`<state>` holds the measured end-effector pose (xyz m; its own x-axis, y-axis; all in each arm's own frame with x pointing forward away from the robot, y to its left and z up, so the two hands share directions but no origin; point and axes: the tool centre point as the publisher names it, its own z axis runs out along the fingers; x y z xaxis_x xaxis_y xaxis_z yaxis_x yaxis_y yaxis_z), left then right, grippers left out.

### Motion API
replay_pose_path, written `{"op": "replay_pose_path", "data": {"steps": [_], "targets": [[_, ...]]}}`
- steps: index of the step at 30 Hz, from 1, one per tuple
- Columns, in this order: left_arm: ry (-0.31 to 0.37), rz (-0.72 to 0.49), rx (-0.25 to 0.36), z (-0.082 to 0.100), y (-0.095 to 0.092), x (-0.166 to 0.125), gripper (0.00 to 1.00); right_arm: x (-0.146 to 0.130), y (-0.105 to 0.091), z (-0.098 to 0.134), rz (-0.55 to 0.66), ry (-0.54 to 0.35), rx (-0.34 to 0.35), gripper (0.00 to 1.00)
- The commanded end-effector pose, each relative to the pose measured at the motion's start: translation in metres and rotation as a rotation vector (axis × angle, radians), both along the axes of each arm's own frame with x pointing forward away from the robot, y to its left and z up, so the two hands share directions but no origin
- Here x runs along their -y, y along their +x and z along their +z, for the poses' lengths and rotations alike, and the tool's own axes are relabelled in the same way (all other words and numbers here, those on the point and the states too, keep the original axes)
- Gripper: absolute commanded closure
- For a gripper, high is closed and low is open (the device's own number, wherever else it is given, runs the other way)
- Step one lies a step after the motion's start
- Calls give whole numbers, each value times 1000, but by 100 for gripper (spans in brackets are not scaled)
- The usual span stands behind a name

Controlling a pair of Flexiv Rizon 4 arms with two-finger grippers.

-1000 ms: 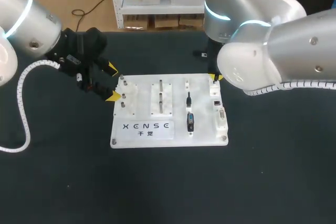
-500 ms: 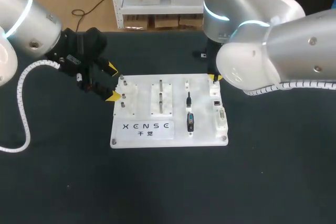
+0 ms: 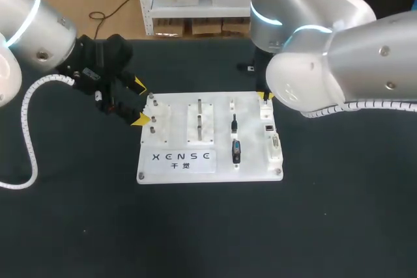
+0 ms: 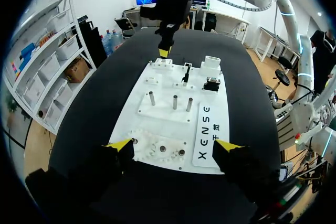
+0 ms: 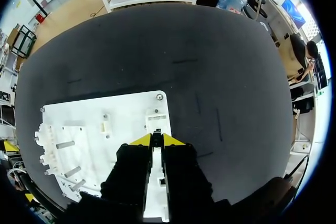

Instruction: Insert the USB connector, Ethernet cable, and multi-pin plug into their matching sockets one by one.

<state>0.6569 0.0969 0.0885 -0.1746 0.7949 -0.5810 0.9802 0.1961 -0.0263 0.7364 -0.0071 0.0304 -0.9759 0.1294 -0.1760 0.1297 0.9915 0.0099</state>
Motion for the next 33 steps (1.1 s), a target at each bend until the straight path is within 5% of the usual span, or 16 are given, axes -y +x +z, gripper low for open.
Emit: {"op": "replay_pose_path", "data": {"steps": [1,33], "targets": [[0,0,1,0,0,0,0,-1,0,-7,1,-7,-3,100],[0,0,1,0,0,0,0,6,2,-12,51,-16,-28,100]]}}
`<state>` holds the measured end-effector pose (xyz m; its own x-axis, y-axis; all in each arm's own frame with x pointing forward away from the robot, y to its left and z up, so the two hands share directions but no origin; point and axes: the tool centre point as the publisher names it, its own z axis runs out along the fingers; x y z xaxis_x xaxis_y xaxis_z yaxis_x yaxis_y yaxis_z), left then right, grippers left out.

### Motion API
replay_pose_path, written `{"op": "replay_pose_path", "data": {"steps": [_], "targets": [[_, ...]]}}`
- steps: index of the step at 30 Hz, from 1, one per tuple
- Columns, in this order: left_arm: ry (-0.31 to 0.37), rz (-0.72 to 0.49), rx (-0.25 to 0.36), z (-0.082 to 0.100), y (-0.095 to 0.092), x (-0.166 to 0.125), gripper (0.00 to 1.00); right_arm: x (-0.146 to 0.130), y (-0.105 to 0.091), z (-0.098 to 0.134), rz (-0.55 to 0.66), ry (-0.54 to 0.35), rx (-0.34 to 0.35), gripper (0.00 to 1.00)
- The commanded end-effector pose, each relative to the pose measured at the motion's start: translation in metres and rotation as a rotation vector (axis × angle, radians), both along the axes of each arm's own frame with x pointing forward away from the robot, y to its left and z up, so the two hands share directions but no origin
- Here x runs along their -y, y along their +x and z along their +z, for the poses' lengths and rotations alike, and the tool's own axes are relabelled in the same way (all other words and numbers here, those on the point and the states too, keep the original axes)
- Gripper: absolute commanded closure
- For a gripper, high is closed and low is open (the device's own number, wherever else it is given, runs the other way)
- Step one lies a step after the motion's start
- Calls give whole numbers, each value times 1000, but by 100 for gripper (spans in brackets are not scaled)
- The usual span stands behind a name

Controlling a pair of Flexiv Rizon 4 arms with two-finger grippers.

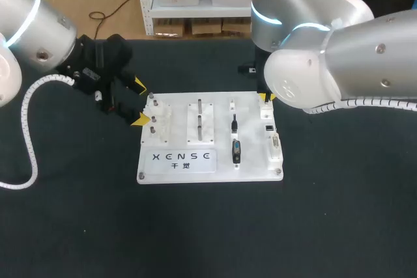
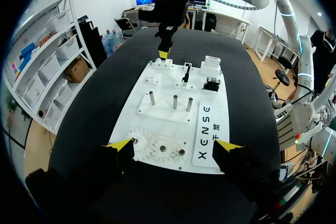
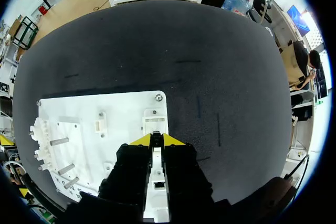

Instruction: Insert the USB connector, Ethernet cable, and multi-pin plug into their matching sockets one by one.

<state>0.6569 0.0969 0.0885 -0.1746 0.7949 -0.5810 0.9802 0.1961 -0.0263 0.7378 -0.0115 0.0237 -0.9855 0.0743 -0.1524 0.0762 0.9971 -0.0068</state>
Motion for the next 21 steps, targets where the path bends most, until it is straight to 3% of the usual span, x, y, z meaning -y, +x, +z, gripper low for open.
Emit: {"op": "replay_pose_path", "data": {"steps": [1,12,13,14,15,16,21], "targets": [[0,0,1,0,0,0,0,2,0,-7,-6,-4,-7,100],[0,0,1,0,0,0,0,4,1,-25,-58,-14,-37,100],[0,0,1,0,0,0,0,4,1,-23,-63,-13,-31,96],[0,0,1,0,0,0,0,3,1,-20,-69,-12,-22,78],[0,0,1,0,0,0,0,2,0,-15,-70,-13,-5,50],[0,0,1,0,0,0,0,1,-1,-9,-72,-11,8,0],[0,0,1,0,0,0,0,-9,-7,21,-70,-4,64,0]]}}
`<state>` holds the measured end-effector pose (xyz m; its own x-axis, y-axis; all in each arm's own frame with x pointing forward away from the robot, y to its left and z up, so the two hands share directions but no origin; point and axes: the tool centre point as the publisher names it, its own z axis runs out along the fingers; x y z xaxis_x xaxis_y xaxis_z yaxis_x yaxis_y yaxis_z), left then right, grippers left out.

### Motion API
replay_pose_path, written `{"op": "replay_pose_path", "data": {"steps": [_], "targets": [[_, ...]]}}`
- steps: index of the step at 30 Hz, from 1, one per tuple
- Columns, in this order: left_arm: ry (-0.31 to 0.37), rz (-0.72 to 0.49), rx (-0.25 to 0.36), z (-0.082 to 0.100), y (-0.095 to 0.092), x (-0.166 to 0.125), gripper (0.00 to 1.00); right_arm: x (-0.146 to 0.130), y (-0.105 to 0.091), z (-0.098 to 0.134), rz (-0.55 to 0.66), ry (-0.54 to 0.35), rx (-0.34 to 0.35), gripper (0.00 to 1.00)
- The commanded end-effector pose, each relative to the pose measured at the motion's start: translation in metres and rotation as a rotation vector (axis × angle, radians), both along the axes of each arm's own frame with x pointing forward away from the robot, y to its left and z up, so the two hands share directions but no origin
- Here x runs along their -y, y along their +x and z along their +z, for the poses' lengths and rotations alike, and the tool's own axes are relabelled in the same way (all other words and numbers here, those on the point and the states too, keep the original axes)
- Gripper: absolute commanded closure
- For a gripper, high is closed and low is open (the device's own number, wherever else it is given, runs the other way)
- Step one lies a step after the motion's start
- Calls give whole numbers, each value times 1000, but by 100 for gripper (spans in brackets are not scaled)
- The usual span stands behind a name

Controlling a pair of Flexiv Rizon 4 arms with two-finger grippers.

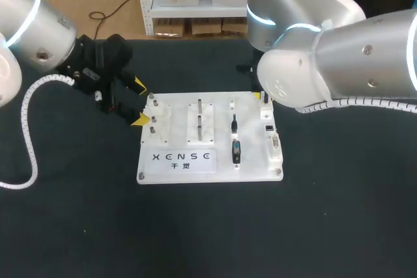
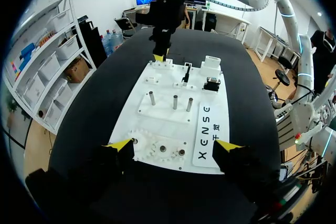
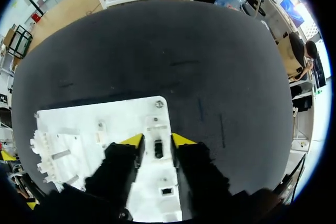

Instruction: Insert the USB connector, Ethernet cable, and multi-pin plug into their matching sockets one by one.

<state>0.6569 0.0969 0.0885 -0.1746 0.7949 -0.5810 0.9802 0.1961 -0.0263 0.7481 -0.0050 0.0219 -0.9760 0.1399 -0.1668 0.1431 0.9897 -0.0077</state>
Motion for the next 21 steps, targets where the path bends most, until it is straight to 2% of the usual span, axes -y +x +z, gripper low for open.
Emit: {"op": "replay_pose_path", "data": {"steps": [1,5,9,16,21], "targets": [[0,0,1,0,0,0,0,-5,-19,28,1,-8,58,0],[0,0,1,0,0,0,0,-19,-29,43,26,-14,82,0],[0,0,1,0,0,0,0,-34,-46,45,45,-14,62,0],[0,0,1,0,0,0,0,-53,-77,18,62,-7,-11,0],[0,0,1,0,0,0,0,-57,-86,6,50,31,-49,0]]}}
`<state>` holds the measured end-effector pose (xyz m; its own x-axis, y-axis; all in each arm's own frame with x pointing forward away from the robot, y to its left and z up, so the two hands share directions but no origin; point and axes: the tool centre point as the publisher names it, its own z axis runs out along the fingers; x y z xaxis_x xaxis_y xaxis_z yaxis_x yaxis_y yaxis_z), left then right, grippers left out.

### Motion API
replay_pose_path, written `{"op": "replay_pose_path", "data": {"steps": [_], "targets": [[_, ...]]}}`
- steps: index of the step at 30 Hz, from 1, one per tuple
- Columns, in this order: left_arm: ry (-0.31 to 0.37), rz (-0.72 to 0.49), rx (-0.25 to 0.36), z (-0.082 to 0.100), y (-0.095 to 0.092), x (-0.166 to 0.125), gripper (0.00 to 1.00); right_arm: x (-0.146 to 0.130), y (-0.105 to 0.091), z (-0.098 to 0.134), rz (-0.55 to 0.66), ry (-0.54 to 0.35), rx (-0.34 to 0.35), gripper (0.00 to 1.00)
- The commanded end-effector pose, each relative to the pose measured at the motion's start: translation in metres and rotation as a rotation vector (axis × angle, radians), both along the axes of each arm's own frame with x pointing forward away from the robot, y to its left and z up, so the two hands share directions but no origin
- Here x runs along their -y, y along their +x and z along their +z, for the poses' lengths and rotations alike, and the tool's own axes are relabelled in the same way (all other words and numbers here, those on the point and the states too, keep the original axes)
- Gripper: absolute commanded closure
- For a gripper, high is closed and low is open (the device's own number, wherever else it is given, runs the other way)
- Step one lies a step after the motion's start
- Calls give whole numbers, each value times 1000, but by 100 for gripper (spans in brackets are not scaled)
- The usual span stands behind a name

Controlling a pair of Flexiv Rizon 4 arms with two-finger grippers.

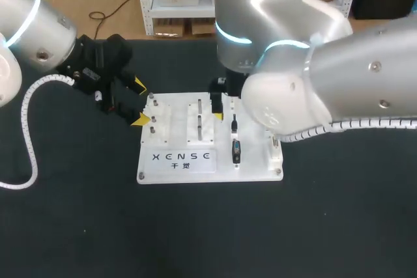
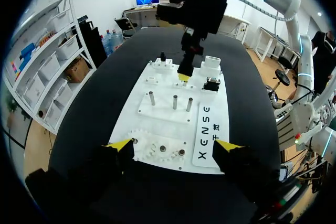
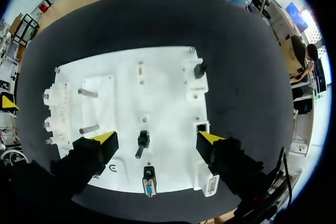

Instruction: Insert the USB connector, Ethernet cable, and multi-pin plug into their matching sockets one by one.

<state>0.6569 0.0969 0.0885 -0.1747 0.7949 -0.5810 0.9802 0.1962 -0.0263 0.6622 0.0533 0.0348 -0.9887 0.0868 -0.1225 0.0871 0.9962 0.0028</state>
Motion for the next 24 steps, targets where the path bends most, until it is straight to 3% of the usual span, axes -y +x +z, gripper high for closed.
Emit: {"op": "replay_pose_path", "data": {"steps": [1,5,17,20,24], "targets": [[0,0,1,0,0,0,0,1,0,-8,-9,20,-12,22],[0,0,1,0,0,0,0,0,1,-12,-11,29,-18,51],[0,0,1,0,0,0,0,-11,1,-14,8,45,-28,76],[0,0,1,0,0,0,0,-13,1,-13,19,43,-27,100],[0,0,1,0,0,0,0,-14,2,-9,34,51,-18,100]]}}
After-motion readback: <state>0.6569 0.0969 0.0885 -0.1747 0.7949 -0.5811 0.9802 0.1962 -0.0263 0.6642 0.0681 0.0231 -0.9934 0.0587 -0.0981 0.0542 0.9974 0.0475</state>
